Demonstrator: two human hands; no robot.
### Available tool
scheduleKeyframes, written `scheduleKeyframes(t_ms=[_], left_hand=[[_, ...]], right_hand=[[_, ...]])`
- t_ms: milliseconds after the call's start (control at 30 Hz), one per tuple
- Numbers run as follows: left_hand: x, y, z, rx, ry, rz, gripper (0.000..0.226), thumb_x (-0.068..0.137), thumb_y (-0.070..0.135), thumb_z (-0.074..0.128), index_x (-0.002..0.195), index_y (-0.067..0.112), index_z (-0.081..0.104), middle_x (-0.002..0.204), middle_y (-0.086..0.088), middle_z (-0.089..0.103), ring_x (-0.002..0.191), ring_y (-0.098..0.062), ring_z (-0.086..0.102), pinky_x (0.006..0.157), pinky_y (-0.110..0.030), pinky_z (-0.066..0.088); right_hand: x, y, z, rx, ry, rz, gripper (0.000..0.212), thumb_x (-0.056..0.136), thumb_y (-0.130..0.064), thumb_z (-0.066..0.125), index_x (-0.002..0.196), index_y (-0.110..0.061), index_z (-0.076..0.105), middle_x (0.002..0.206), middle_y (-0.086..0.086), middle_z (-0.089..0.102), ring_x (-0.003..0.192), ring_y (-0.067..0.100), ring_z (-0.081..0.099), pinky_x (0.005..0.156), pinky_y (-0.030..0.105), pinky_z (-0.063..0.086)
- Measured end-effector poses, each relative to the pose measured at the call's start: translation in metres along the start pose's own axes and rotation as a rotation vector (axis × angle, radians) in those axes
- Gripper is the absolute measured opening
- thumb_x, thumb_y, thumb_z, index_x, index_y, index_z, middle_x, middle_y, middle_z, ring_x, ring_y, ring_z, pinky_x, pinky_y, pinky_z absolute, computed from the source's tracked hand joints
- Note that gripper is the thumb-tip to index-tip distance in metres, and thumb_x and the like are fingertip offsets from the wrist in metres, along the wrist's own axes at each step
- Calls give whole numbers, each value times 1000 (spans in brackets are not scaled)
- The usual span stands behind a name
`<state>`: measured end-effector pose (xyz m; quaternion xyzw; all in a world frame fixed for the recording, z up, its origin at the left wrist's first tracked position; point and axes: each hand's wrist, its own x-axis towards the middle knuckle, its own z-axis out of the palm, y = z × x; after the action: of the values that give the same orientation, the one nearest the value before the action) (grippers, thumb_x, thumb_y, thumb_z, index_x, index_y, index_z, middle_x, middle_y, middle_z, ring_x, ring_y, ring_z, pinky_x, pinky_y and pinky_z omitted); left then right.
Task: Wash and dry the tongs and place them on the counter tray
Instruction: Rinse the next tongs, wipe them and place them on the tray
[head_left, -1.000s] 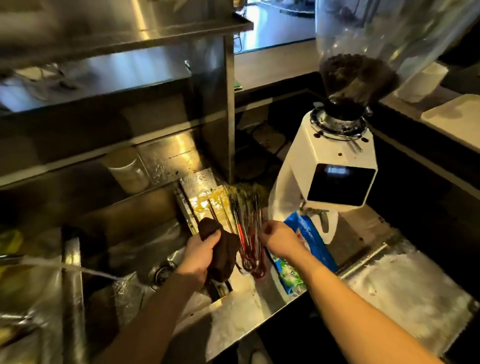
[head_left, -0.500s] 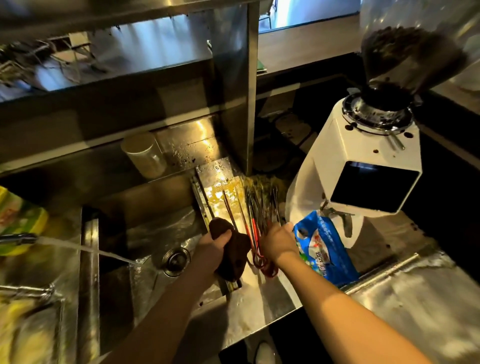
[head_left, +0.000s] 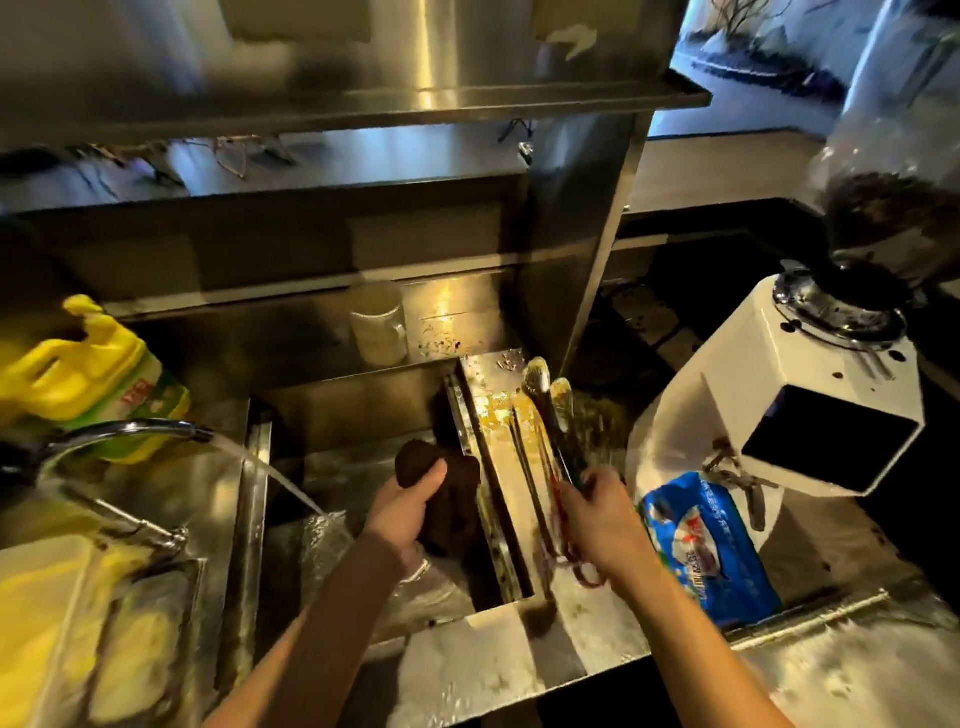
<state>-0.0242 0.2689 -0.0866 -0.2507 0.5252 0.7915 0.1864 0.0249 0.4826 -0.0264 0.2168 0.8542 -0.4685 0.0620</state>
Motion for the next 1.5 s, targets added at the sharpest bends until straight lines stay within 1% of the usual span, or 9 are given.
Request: scheduleKeyframes(t_ms=[167, 367, 533, 800, 967, 1067, 1200, 1333, 1500], left_hand=[[4, 28, -62, -128, 245, -29, 26, 89, 26, 70, 107, 8, 67, 89, -17, 77, 72, -33, 75, 55, -49, 60], [3, 53, -131, -327, 292, 5, 37, 99, 39, 48, 96, 15, 76, 106, -7, 74, 88, -24, 69, 75, -34, 56], [5, 64, -160, -352, 202, 2, 37, 96, 47, 46, 116, 20, 62, 86, -8, 70, 73, -22, 69, 58, -31, 55], [31, 75, -151, -158, 433, -23, 31, 98, 5, 48, 127, 1, 56, 118, -23, 64, 111, -37, 63, 99, -55, 49], [31, 69, -132, -40, 212, -122, 29, 93, 6, 54, 122, 4, 58, 108, -22, 65, 87, -32, 72, 65, -38, 60], [35, 70, -135, -140, 298, -57, 25, 95, -1, 50, 117, 1, 61, 113, -23, 65, 109, -37, 65, 87, -44, 57], [28, 60, -128, -139, 57, -90, 7, 92, 4, 54, 93, 6, 60, 86, -13, 60, 73, -27, 60, 61, -33, 54], [34, 56, -133, -125, 241, -65, 28, 100, 4, 36, 79, 10, 54, 59, -7, 66, 49, -18, 66, 46, -26, 55], [37, 57, -139, -97, 348, -103, 26, 100, 7, 40, 78, 17, 50, 132, -28, 56, 111, -36, 62, 97, -46, 50]], right_hand=[[-12, -45, 41, 807, -471, 304, 7, 97, -9, 54, 98, -14, 60, 69, 5, 62, 51, 15, 59, 44, 26, 48], [-27, -76, 95, 717, -812, 401, 18, 96, -14, 47, 101, -2, 59, 81, 11, 63, 53, 17, 54, 47, 30, 52], [-37, -86, 127, 362, -858, 300, 22, 95, -20, 44, 97, -5, 60, 73, 3, 61, 44, 10, 41, 38, 22, 32], [-51, -83, 151, -49, -823, -44, 15, 90, -15, 58, 102, -23, 59, 56, -5, 47, 37, 8, 41, 38, 28, 38], [-46, -91, 161, -149, -689, -102, 26, 90, -13, 52, 116, -15, 59, 59, -2, 51, 34, 5, 44, 38, 24, 37], [-42, -90, 157, -169, -722, -84, 28, 89, -17, 54, 116, -14, 57, 60, -2, 52, 32, 4, 44, 35, 22, 36], [-37, -91, 159, -206, -679, -97, 11, 89, -15, 54, 97, -15, 62, 58, -2, 53, 34, 6, 45, 37, 21, 36], [-40, -92, 164, -184, -698, -85, 6, 88, -20, 56, 82, -21, 55, 55, -4, 53, 33, 6, 45, 35, 21, 35], [-44, -94, 166, -261, -677, -123, 10, 87, -24, 56, 77, -25, 54, 60, -3, 57, 39, 6, 50, 39, 22, 38]])
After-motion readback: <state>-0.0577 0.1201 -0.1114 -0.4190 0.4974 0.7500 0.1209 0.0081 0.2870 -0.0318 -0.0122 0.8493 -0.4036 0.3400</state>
